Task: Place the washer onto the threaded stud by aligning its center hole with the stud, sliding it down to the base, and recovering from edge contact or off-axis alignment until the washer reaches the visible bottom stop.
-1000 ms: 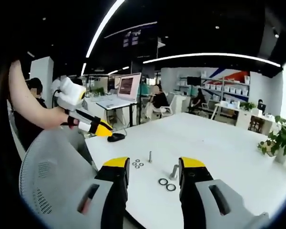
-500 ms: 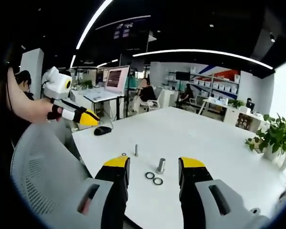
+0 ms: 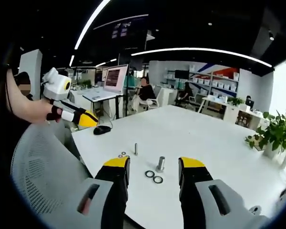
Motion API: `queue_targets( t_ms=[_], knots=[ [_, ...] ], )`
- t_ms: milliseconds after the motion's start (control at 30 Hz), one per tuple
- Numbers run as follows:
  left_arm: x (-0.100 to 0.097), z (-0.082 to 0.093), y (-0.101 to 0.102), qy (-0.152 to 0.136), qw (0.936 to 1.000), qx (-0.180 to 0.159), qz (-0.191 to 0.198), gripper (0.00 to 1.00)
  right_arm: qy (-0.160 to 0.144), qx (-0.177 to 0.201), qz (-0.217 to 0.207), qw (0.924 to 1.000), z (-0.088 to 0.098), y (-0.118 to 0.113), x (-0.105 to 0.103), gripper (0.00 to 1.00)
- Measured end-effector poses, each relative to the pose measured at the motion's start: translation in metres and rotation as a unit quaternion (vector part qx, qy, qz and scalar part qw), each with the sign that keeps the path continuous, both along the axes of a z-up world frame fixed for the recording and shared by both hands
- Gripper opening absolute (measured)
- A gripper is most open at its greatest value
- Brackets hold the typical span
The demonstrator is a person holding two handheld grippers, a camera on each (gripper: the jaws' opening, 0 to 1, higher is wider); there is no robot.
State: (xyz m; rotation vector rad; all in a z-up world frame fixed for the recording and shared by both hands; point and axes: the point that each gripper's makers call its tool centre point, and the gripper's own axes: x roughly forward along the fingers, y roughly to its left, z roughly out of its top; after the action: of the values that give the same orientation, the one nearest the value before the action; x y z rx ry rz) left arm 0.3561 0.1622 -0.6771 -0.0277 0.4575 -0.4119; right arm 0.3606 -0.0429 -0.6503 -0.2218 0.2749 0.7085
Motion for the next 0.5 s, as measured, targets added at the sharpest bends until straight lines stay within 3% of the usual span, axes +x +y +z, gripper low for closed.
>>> queue_targets(
  t_ms=[100, 200, 300, 500],
  knots=[
    [0.003, 0.001, -0.001, 0.004, 0.9999, -0.013, 0.001, 0.17, -0.004, 0.012, 0.002, 0.9999, 0.005, 0.000, 0.000, 0.43],
    [0.000, -0.003, -0.006, 0.012, 0.9999, -0.002, -0.008, 0.18, 0.004, 0.010, -0.006, 0.9999, 0.002, -0.003, 0.001, 0.43],
    [-0.001, -0.005, -0.012, 0.018, 0.9996, 0.009, -0.020, 0.18, -0.012, 0.012, -0.003, 0.9999, 0.007, -0.002, 0.000, 0.43],
    [0.003, -0.009, -0.008, 0.045, 0.9989, -0.011, -0.006, 0.20, -0.006, 0.014, -0.001, 0.9999, 0.006, -0.002, 0.002, 0.43]
  ],
)
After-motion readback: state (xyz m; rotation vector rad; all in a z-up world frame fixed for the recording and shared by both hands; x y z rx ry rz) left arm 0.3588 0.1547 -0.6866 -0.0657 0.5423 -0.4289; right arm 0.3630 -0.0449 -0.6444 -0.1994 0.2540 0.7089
